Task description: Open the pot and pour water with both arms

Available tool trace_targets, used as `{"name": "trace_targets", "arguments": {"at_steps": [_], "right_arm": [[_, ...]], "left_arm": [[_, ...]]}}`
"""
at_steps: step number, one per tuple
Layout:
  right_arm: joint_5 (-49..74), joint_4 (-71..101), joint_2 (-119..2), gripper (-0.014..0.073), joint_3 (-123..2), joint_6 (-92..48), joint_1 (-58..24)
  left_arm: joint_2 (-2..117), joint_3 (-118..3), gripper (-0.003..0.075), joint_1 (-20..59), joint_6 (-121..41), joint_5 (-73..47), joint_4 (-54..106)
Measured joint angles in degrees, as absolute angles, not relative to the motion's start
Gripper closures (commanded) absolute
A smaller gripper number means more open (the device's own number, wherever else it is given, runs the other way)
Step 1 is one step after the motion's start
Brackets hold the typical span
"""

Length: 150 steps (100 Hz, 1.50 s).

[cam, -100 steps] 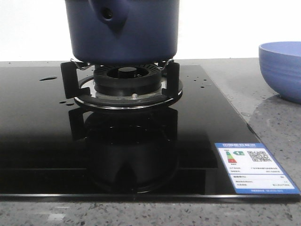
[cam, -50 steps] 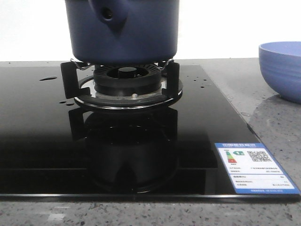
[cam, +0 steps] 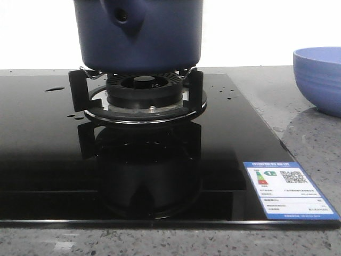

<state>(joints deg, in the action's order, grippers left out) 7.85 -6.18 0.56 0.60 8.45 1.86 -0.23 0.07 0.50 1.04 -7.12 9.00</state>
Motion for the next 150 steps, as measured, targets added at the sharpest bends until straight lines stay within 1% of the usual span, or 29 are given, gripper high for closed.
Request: {"name": "trace_targets", "arguments": {"at_steps": [20,32,46,61,72,84,93,104,129,144,150], "right_arm": [[7.4,-6.2,0.6,0.0645,0.6,8.5,1.9],[6.5,-5.5,0.6,0.0645,0.6,8.5,1.9],[6.0,0.3,0.6,0.0645,0.6,8.5,1.9],[5.0,12.2,0.6,0.0645,0.6,8.5,1.9],[5.1,17.3,0.6,0.0645,0.6,8.5,1.9],[9.3,18.8,0.6,0.0644,-0.3,8.5,1.9],[13.7,18.8,0.6,0.0638,-4.2,8.5,1.9],[19.2,16.3,-1.0,0.0638,-11.4,8.5,1.9],[35.5,10.3,-18.0,0.0639,-30.3,3.4,1.9],[41.1,10.0,-27.2,0.0638,-37.2,0.0,1.9],[41.7,10.0,-29.1,0.0613,-38.4,-0.7,1.6]], "left_arm": [[-0.2,0.1,0.0739,0.5,1.0,-7.1,9.3],[-0.2,0.1,0.0739,0.5,1.0,-7.1,12.0],[-0.2,0.1,0.0739,0.5,1.0,-6.7,20.0],[-0.2,0.1,0.0739,0.5,1.0,-4.7,31.6],[-0.2,0.1,0.0739,0.5,1.1,-4.3,34.9],[-0.2,-1.0,0.0740,0.5,1.1,-5.8,34.9],[-0.2,-5.1,0.0740,0.5,1.1,-9.6,31.9],[2.5,-13.9,0.0739,0.5,-0.9,-14.7,27.6],[18.7,-34.1,0.0739,0.8,-13.0,-28.6,25.7],[25.0,-39.6,0.0739,4.5,-14.6,-31.0,25.7],[26.4,-40.8,0.0730,6.3,-15.9,-31.4,25.7]]}}
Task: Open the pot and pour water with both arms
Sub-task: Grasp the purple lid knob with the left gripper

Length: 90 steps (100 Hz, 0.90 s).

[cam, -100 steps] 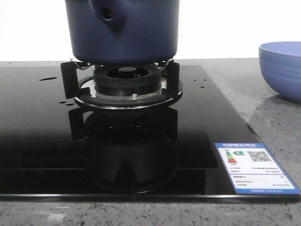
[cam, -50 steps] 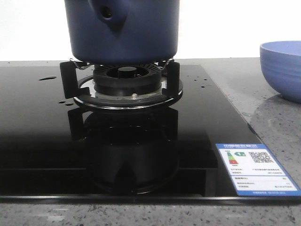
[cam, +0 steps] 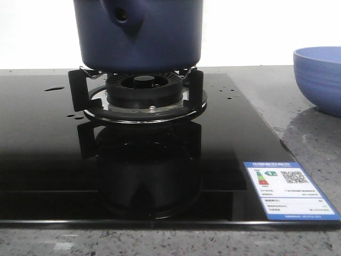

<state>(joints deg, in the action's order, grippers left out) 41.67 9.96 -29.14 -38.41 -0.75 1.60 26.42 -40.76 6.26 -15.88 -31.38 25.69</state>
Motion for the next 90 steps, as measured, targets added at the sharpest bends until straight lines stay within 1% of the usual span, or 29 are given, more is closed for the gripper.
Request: {"name": "trace_targets", "arguments": {"at_steps": [4,5,6,11,12,13,16,18,19,24,26,31,36,44,56,63,79,90], "right_arm": [[41.9,10.1,-30.1,0.0575,-39.0,-1.5,1.2],[41.9,10.1,-30.2,0.0543,-39.1,-1.6,1.1],[42.0,10.3,-30.3,0.0543,-39.3,-1.9,1.1],[42.2,10.9,-30.8,0.0447,-39.7,-2.8,0.6],[42.3,10.9,-30.8,0.0397,-39.7,-2.9,0.5],[42.3,11.0,-30.8,0.0397,-39.8,-3.1,0.4],[42.3,11.3,-30.8,0.0309,-39.9,-3.4,0.3],[42.3,11.4,-30.8,0.0276,-40.1,-3.5,0.2],[42.3,11.4,-30.8,0.0244,-40.1,-3.5,0.1],[42.3,11.5,-30.8,0.0155,-40.1,-3.8,0.0],[42.2,11.5,-30.8,0.0139,-40.1,-3.8,0.0],[42.0,11.6,-30.8,0.0132,-40.1,-3.9,0.0],[41.8,11.6,-30.8,0.0139,-40.1,-4.0,0.0],[41.5,11.6,-30.8,0.0139,-40.1,-4.0,0.0],[41.3,11.6,-30.8,0.0139,-40.1,-4.0,0.0],[41.2,11.6,-30.8,0.0139,-40.1,-4.0,0.0],[41.2,11.6,-30.8,0.0139,-40.1,-4.0,0.0],[41.2,11.6,-30.8,0.0139,-40.1,-4.1,0.0]], "left_arm": [[27.1,-41.1,0.0710,7.5,-16.6,-31.5,25.7],[27.2,-41.3,0.0699,7.7,-16.7,-31.5,25.7],[27.2,-41.4,0.0693,8.0,-16.9,-31.5,25.7],[27.9,-41.7,0.0638,9.2,-17.3,-31.5,25.7],[28.0,-41.7,0.0619,9.4,-17.3,-31.4,25.8],[28.0,-41.8,0.0609,9.7,-17.3,-31.4,25.8],[28.4,-41.8,0.0567,10.3,-17.5,-31.1,26.1],[28.5,-41.8,0.0532,10.7,-17.6,-31.0,26.3],[28.7,-41.8,0.0508,10.8,-17.6,-30.9,26.4],[29.2,-41.8,0.0425,11.7,-17.7,-30.3,26.9],[29.6,-41.8,0.0391,12.1,-17.7,-30.0,27.2],[30.3,-41.9,0.0324,13.0,-17.8,-29.6,27.6],[31.1,-41.9,0.0290,13.9,-17.8,-29.2,28.0],[33.0,-41.9,0.0295,15.6,-17.8,-28.5,29.2],[36.5,-41.9,0.0324,18.7,-18.6,-26.7,30.3],[38.9,-41.9,0.0325,21.1,-20.1,-24.4,31.2],[45.1,-41.9,0.0323,27.7,-22.2,-15.9,31.9],[49.6,-42.0,0.0291,32.2,-23.7,-9.0,32.0]]}}
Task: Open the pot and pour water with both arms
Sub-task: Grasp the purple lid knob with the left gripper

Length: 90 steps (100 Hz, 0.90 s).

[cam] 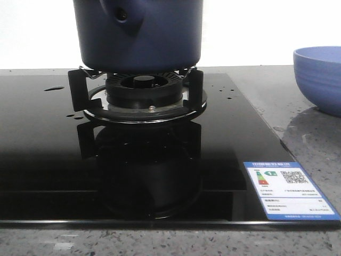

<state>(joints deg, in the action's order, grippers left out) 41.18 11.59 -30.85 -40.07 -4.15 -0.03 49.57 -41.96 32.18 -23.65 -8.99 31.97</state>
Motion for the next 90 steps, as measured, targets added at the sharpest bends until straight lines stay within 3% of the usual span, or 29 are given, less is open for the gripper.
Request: {"name": "trace_targets", "arguments": {"at_steps": [19,54,90], "right_arm": [[41.8,11.6,-30.8,0.0139,-40.1,-4.4,0.0],[42.0,11.6,-30.8,0.0139,-40.1,-4.5,0.0],[42.2,11.6,-30.8,0.0139,-40.1,-4.6,0.0]], "left_arm": [[59.0,-46.2,0.0276,36.6,-24.6,-2.8,29.5],[75.9,-59.0,0.0276,36.7,-24.8,0.0,28.8],[82.7,-65.4,0.0276,36.7,-24.9,0.7,28.8]]}}
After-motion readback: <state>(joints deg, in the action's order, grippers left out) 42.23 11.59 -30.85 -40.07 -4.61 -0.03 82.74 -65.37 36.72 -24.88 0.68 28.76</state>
